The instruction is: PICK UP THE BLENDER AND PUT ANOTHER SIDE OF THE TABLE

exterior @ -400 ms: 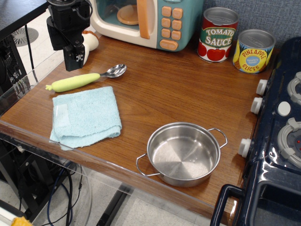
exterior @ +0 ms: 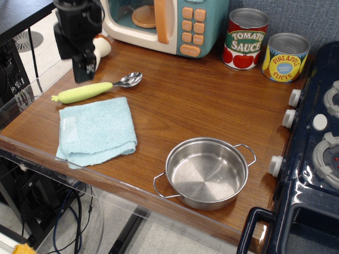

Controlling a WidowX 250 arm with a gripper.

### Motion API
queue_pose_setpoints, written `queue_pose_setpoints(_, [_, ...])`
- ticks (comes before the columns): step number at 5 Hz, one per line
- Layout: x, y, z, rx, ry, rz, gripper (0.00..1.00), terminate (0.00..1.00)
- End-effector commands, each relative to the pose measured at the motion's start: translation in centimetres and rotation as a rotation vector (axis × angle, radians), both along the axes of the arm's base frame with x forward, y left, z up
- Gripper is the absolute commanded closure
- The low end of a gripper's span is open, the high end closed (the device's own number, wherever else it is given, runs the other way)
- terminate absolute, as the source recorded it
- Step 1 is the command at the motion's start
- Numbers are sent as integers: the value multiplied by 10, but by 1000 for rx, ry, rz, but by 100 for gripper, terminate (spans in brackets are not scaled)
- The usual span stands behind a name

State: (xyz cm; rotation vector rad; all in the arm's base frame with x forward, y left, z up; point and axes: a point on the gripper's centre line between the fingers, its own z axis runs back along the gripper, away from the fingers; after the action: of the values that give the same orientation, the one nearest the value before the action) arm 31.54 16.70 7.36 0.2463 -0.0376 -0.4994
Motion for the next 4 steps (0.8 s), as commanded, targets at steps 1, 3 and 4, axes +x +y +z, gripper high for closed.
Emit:
queue_pose_setpoints(1, [37, 21, 18, -33, -45, 140, 0, 0])
queue_pose_setpoints(3, [67, 53, 19, -85, -58, 317, 0, 0])
queue_pose_setpoints(4, [71, 62, 13, -140, -57, 394, 0, 0])
